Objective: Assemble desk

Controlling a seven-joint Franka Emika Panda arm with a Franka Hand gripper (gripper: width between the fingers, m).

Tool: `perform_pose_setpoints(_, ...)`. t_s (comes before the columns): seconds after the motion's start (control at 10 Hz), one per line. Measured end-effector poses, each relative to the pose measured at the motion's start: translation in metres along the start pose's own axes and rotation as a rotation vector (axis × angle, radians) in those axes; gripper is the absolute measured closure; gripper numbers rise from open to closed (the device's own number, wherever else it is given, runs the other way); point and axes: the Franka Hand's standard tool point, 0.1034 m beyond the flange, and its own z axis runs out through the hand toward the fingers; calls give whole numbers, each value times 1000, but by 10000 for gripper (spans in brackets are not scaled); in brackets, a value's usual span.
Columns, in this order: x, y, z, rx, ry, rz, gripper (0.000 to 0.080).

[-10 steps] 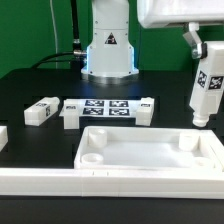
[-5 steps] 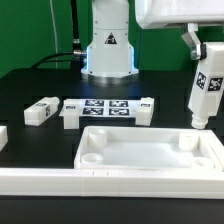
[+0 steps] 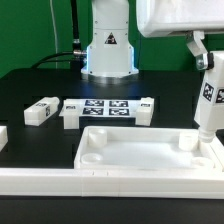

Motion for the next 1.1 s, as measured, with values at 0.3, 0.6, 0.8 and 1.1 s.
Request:
perform_pose_setpoints(0.3,-2,1,6,0,-2,-3,509)
perform_pose_setpoints(0.6,3,6,17,1,-2,1,509)
perform_pose_setpoints(0.8,-2,2,22,5,-9,-3,509)
perform_pose_setpoints(1.1,-11,0,31,8,-18,-4,509)
